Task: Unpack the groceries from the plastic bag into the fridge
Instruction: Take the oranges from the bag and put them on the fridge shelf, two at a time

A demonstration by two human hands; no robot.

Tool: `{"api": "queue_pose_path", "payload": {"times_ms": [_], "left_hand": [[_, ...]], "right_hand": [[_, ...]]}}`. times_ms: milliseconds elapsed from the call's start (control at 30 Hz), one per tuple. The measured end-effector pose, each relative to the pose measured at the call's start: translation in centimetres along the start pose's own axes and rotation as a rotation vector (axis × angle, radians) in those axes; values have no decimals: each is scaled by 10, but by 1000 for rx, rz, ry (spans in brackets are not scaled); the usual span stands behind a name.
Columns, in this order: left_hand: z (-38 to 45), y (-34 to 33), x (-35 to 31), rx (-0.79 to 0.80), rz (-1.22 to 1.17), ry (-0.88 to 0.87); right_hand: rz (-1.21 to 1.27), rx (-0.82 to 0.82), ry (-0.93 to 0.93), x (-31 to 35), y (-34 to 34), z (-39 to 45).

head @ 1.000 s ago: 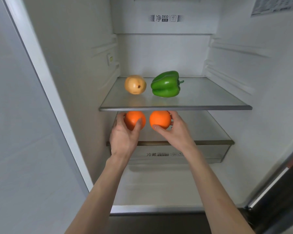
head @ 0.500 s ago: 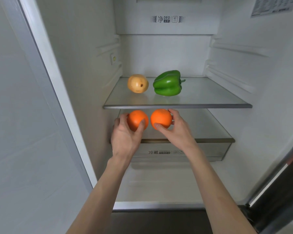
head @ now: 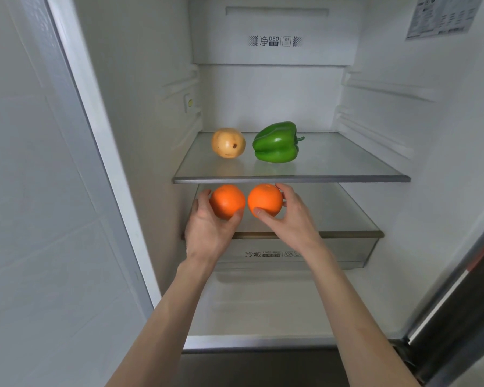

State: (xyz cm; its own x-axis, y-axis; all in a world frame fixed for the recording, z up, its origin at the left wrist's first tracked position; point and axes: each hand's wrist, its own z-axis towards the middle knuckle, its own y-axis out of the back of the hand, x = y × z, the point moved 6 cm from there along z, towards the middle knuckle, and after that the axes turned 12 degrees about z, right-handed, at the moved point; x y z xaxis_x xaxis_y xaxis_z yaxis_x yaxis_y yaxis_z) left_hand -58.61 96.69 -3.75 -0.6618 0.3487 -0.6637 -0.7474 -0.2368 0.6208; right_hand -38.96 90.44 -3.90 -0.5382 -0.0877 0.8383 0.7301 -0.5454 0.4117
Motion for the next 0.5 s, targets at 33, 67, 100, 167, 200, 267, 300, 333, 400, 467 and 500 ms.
{"api": "queue_pose_path", "payload": {"times_ms": [33, 67, 100, 167, 200, 267, 300, 333, 400, 467, 500], "left_hand": [[0, 0, 0, 1, -5, -5], [0, 1, 0, 2, -11, -8], [0, 1, 1, 3, -15, -12], [-1, 2, 2, 1, -17, -19], [-2, 2, 2, -4, -14, -25], [-3, 4, 3, -14, -3, -37], [-4, 5, 3, -16, 3, -45], [-6, 6, 3, -17, 14, -55], [-10, 11, 3, -31, 39, -78], [-18, 17, 2, -54, 59, -114], [-23, 20, 0, -62, 70, -132]], "right_hand": [[-2, -2, 1, 1, 0, 0], [-5, -5, 3, 2, 0, -1], [-7, -9, 4, 2, 0, -1], [-9, -15, 9, 4, 1, -3], [-12, -21, 15, 5, 2, -4], [-21, -36, 33, 8, 4, -7], [-27, -44, 43, 9, 5, -9], [-32, -50, 52, 10, 7, -12], [-44, -72, 72, 12, 10, -18], [-54, -103, 94, 15, 14, -27], [-56, -114, 107, 17, 17, -33]]}}
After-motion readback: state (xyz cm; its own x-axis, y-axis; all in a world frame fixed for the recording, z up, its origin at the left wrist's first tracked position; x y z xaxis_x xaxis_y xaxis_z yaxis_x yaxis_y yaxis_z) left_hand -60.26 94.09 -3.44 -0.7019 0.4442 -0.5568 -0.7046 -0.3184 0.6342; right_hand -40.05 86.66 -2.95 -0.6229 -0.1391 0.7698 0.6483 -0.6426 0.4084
